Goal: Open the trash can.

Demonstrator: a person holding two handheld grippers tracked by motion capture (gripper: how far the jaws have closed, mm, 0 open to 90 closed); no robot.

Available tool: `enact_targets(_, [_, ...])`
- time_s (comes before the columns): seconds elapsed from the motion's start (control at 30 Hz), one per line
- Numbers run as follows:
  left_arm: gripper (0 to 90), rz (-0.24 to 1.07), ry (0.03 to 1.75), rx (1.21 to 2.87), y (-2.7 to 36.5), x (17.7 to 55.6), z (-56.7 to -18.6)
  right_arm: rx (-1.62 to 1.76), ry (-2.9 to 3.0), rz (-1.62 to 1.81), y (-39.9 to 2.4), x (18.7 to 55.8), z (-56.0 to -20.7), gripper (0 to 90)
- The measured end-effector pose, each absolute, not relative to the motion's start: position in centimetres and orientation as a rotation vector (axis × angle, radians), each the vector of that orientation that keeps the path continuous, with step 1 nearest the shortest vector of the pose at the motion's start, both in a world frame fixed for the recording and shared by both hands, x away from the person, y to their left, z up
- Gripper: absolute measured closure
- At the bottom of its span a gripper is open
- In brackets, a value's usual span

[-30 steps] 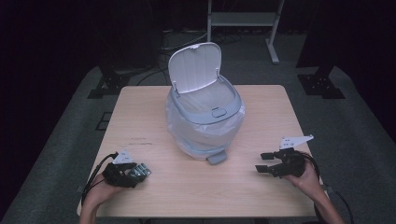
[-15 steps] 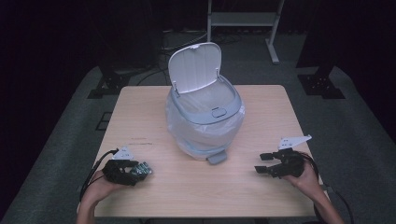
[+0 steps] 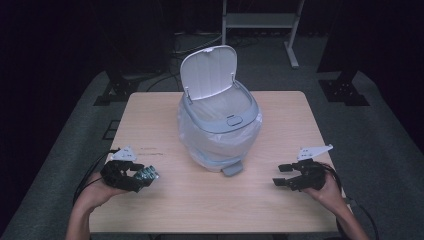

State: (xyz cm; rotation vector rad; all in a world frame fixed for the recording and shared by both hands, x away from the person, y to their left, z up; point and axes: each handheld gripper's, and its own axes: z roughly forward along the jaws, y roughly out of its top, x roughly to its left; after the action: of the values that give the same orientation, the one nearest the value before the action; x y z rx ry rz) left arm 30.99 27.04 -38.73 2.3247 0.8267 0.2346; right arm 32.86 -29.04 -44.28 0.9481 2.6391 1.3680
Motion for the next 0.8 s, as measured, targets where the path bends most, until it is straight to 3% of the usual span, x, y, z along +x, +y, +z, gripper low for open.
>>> enact_targets(0.8, [33.4, 0.249, 0.711, 2.36, 24.6, 31.9, -31.0, 0.939, 2.641, 1.369, -29.1, 32.9, -44.1, 30.5])
